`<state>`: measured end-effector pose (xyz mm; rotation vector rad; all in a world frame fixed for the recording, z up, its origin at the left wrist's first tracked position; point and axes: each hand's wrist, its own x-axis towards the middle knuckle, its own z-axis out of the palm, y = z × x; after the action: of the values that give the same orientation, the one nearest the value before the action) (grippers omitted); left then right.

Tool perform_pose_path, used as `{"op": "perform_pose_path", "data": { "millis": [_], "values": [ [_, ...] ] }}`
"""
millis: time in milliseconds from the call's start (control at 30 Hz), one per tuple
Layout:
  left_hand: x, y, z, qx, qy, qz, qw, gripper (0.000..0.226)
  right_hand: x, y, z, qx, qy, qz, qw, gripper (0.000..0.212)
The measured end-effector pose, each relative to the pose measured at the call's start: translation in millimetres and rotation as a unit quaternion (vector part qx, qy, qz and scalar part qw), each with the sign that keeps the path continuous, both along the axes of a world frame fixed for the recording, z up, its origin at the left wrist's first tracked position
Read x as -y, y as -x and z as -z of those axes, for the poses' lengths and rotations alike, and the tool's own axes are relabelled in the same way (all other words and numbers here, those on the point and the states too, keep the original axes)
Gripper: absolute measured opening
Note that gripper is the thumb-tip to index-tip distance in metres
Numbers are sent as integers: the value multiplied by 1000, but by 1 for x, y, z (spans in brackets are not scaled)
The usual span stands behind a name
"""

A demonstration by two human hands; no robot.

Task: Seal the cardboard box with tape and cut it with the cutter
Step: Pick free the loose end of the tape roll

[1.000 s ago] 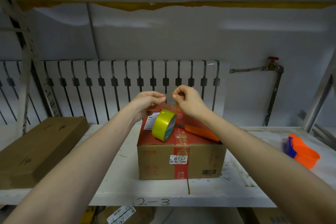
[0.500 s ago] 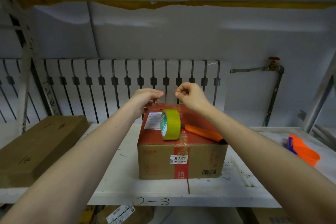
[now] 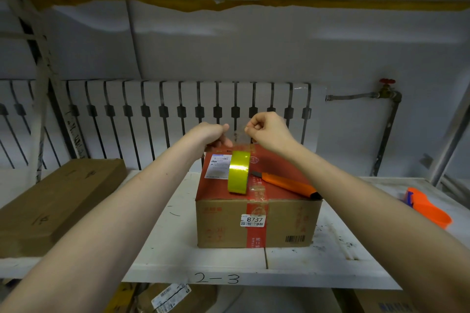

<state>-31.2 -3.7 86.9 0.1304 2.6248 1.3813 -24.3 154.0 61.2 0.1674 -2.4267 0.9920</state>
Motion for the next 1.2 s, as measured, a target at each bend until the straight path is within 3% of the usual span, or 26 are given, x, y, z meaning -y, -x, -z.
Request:
{"op": "perform_pose_path", "data": {
  "millis": [333,533,733,867,1200],
  "values": [
    [4,3,1,95,-88,1,992,31,0,4,3,-19,-3,-5,1000,26],
    [0,3,4,87,-101,-16,991,42,-1,4,4,-28,-6,-15,999,12],
    [-2,5,4,97,-128,-25,987,23,-3,3,5,-36,-14,-17,999,14],
    [0,6,7,123,-181,-52,974,9,-4,0,5,-35,-13,-19,999,12],
    [-7,5,29,97,-317,-97,939,15,-3,-7,11,-58,-52,-4,997,10]
  ]
}}
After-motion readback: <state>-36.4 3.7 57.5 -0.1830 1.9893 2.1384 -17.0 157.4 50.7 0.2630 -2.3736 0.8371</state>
